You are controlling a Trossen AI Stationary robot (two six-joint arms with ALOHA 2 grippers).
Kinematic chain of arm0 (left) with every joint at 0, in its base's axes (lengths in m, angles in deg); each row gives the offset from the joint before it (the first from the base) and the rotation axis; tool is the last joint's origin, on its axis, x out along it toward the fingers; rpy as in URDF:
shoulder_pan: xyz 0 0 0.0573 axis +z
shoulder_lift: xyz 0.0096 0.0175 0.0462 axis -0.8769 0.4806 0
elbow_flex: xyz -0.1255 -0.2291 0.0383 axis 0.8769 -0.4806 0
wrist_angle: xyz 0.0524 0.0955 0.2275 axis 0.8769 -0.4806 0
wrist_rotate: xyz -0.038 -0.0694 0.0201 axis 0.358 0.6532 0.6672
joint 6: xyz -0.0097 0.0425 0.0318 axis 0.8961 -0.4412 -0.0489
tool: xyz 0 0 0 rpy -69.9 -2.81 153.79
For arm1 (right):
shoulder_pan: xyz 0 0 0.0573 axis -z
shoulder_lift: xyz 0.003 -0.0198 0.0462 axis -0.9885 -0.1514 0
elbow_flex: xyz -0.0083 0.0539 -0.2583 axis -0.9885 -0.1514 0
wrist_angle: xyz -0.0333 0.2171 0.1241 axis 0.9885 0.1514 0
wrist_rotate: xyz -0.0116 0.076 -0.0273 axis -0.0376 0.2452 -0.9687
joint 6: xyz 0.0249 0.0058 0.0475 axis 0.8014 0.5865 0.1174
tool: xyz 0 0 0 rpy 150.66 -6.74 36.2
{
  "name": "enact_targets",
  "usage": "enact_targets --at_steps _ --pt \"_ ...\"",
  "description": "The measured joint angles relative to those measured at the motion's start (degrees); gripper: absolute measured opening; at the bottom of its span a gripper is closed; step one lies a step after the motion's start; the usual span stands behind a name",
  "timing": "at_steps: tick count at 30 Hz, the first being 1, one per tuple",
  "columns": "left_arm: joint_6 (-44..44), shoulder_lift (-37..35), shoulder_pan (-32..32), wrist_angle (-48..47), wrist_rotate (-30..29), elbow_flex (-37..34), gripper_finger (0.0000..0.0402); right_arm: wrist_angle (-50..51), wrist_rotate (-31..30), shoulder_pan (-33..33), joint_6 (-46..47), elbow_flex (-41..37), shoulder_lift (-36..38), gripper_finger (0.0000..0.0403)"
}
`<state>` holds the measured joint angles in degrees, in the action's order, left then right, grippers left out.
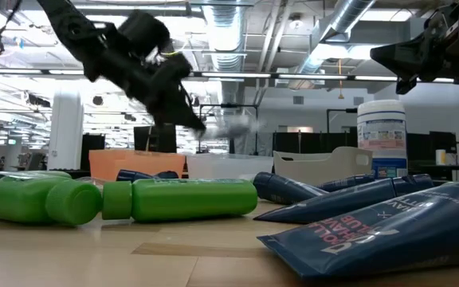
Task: Pick & Place Travel size toiletries
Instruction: Put the hairbrush into the orange bin
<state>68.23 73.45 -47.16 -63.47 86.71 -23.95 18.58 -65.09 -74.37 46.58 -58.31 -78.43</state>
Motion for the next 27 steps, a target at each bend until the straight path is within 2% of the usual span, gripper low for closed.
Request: enact_targets --at_steps 4,8,13,19,27 --pt "0.2 -6.7 0.1 -1.9 -10.3 0.1 0.0000 0.0 0.0 0.0 0.0 0.0 0.0 0.0000" --pt "-0.2 -13.2 0.8 -9.3 -21.6 0.1 0.0000 0.0 0.0 0.0 0.0 0.0 0.0 0.0000" --pt "0.1 -18.6 3.3 -19.9 -30.2 0.1 0.0000 0.0 -1.0 0.0 0.0 0.0 0.0 0.0000" --pt "0.1 -19.4 8.4 -27.1 -32.8 0.1 0.0000 0.0 -2.9 0.0 0.0 0.0 0.0 0.0000" --pt "0.6 -18.6 13.7 -28.4 -32.5 -3.1 0.0000 0.0 -3.0 0.0 0.0 0.0 0.0 0.0000"
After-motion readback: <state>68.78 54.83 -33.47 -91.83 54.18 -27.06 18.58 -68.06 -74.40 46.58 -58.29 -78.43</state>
